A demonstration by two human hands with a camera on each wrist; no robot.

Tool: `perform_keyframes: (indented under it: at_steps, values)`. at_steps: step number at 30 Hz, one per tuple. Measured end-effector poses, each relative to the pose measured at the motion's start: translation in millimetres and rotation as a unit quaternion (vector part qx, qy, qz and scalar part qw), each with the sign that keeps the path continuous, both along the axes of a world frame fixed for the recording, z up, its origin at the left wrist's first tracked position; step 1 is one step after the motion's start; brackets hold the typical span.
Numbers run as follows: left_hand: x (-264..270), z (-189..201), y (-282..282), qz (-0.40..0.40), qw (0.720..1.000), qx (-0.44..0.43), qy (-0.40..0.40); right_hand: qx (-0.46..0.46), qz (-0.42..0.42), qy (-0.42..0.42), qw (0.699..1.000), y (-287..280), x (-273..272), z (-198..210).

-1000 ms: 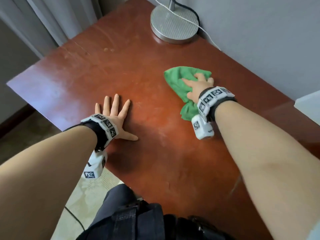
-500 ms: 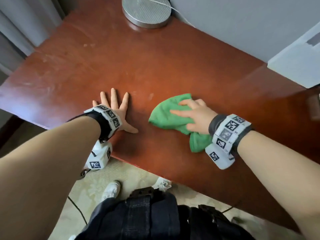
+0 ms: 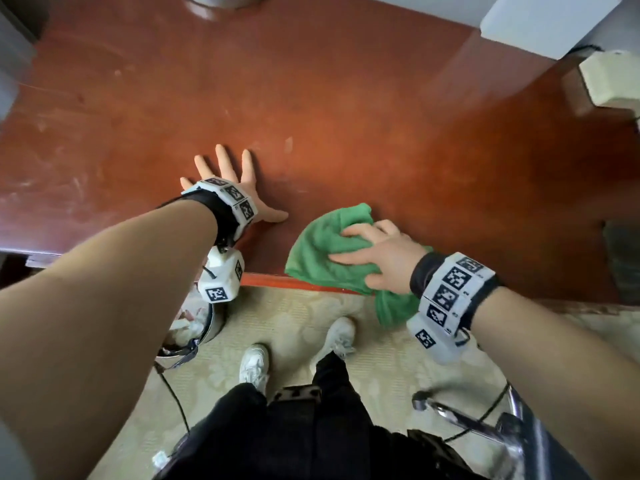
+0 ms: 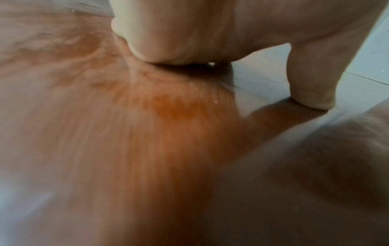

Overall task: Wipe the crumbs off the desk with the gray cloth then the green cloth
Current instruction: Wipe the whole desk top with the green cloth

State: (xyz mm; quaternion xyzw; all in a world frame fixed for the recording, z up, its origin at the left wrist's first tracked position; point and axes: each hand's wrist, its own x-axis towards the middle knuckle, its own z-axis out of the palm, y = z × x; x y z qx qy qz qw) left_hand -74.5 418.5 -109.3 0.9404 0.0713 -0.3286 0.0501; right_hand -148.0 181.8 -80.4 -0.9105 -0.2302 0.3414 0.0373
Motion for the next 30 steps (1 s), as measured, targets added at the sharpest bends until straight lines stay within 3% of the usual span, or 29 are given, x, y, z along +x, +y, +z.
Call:
perform_keyframes:
  at_steps: [2,4,6,8,9,10,11,15,17,19,21,23,24,26,27,28,30]
  values:
    - [1,-1,1,-0.02,1.0,0.004,-0.009,-0.008,-0.056,-0.026,0.998,-24,4,7]
    - [-4,-4,1,-0.052,0.998,0.005,-0.022,-0.021,-0.198,-0.111,0.974,-56,15,8]
    - [-12,-8,-9,-0.09,0.995,0.007,-0.044,-0.06,-0.385,-0.154,0.908,-93,30,6]
    - [-22,-11,-25,-0.118,0.992,0.01,-0.042,-0.117,-0.525,-0.105,0.837,-118,37,0]
    - [-26,-12,-33,-0.127,0.991,0.015,-0.035,-0.145,-0.552,-0.072,0.818,-121,36,-4]
    - [-28,-14,-39,-0.133,0.99,0.021,-0.031,-0.164,-0.55,-0.054,0.817,-118,35,-7]
    - [-27,-16,-43,-0.135,0.99,0.025,-0.03,-0.172,-0.52,-0.053,0.835,-111,34,-10]
    - [-15,-17,-50,-0.122,0.992,0.027,-0.028,-0.103,-0.21,-0.091,0.968,-50,9,-11]
    - [-7,-16,-55,-0.121,0.992,0.021,-0.037,-0.06,-0.051,-0.059,0.995,-23,-9,-7]
    - [2,-15,-59,-0.12,0.992,0.015,-0.046,-0.028,0.045,-0.02,0.998,-23,-14,-1]
    - [10,-16,-61,-0.124,0.991,0.016,-0.043,-0.015,0.004,-0.045,0.999,-51,-1,4]
    - [14,-17,-61,-0.124,0.991,0.021,-0.038,-0.048,-0.145,-0.114,0.982,-93,25,2]
    - [14,-17,-62,-0.12,0.992,0.021,-0.037,-0.082,-0.245,-0.127,0.958,-116,38,1]
    - [13,-17,-64,-0.114,0.993,0.02,-0.037,-0.147,-0.439,-0.096,0.881,-149,63,0]
    - [12,-17,-65,-0.112,0.993,0.022,-0.036,-0.171,-0.495,-0.073,0.849,-155,72,-2]
    - [11,-18,-65,-0.11,0.993,0.026,-0.035,-0.188,-0.514,-0.063,0.834,-153,80,-5]
    - [12,-17,-66,-0.108,0.993,0.031,-0.03,-0.174,-0.465,-0.089,0.864,-129,94,-14]
